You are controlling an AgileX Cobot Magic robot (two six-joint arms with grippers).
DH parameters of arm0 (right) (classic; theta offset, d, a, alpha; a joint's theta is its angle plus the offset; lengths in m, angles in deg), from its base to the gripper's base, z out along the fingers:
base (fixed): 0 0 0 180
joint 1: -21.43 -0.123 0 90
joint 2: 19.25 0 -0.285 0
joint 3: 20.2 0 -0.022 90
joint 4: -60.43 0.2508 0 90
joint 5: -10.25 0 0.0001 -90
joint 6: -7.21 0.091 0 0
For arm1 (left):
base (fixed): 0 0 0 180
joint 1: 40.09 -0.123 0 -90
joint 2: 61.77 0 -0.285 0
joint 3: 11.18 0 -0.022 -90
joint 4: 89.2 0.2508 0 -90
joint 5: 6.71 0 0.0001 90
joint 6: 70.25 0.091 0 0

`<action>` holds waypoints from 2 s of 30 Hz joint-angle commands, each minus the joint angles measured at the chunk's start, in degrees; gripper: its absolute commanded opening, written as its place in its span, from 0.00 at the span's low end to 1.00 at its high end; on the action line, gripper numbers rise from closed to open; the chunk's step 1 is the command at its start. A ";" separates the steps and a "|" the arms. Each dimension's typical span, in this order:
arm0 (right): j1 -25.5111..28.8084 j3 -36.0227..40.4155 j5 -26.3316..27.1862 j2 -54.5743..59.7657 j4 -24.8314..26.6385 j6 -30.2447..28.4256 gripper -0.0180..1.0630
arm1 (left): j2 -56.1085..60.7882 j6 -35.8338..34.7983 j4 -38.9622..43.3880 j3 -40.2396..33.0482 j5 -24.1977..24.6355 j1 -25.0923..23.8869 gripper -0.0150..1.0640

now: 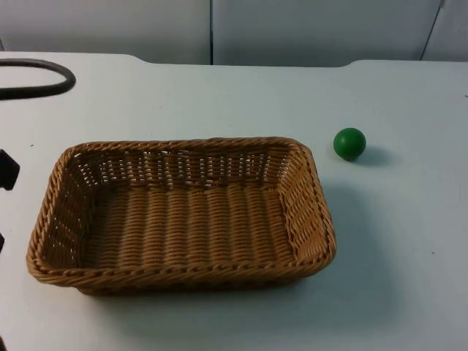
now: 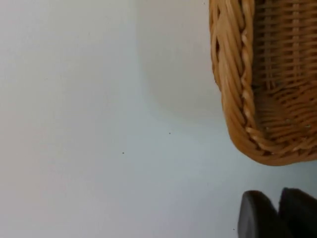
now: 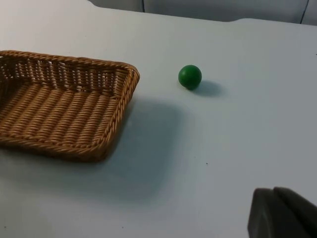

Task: Pick up the basket with the left hand and place the ball into the basket with the right hand.

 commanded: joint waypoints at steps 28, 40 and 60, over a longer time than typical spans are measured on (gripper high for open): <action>0.41 0.32 0.58 -0.28 0.01 0.17 0.01 | -9.13 13.94 -13.37 1.67 -19.56 -0.10 0.78; 0.41 0.32 0.58 -0.28 0.01 0.17 0.01 | -21.09 17.15 -16.28 7.66 -17.87 -0.10 0.78; 0.41 0.32 0.58 -0.28 0.01 0.17 0.01 | -25.65 25.53 -36.27 10.06 -16.53 -0.10 0.01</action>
